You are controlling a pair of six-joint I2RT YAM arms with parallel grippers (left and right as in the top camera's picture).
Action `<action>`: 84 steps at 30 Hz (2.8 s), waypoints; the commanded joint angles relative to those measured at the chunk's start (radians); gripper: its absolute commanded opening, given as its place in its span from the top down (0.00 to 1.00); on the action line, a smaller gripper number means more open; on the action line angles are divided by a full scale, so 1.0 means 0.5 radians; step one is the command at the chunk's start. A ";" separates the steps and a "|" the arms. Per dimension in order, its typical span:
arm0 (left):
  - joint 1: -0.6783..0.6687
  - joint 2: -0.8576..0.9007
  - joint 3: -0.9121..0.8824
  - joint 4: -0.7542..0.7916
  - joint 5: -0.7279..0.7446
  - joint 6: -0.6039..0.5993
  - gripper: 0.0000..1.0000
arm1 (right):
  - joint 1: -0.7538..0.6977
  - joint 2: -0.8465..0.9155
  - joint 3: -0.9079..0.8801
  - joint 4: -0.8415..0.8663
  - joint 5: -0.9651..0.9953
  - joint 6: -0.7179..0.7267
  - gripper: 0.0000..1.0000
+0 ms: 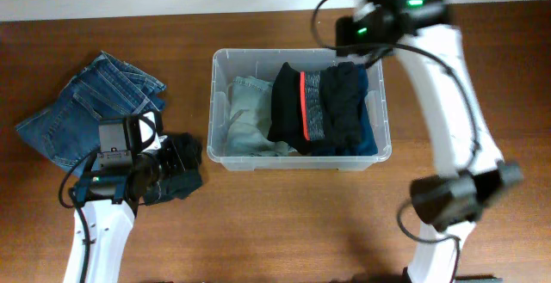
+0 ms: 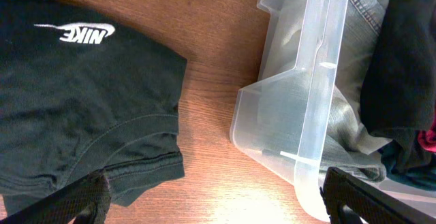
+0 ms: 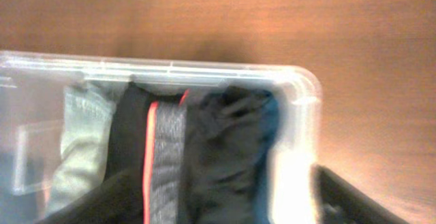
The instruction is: Pack container
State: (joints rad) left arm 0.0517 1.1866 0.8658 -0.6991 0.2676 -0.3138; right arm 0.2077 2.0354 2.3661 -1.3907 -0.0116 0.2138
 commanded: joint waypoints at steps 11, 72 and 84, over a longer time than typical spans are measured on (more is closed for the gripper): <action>-0.007 -0.003 0.008 0.003 -0.012 0.032 0.01 | -0.475 -0.227 0.179 -0.100 0.258 -0.001 0.02; -0.007 1.154 0.032 0.075 -0.781 -0.305 0.92 | -0.495 -0.227 0.179 -0.100 0.258 0.000 0.02; -0.024 0.770 1.034 -0.739 -0.884 -0.251 0.99 | -0.495 -0.227 0.179 -0.100 0.258 0.000 0.02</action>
State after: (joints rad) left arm 0.0422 1.6810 1.2312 -1.0348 -0.1783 -0.4652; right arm -0.0341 1.9247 2.4531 -1.4406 0.1047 0.2100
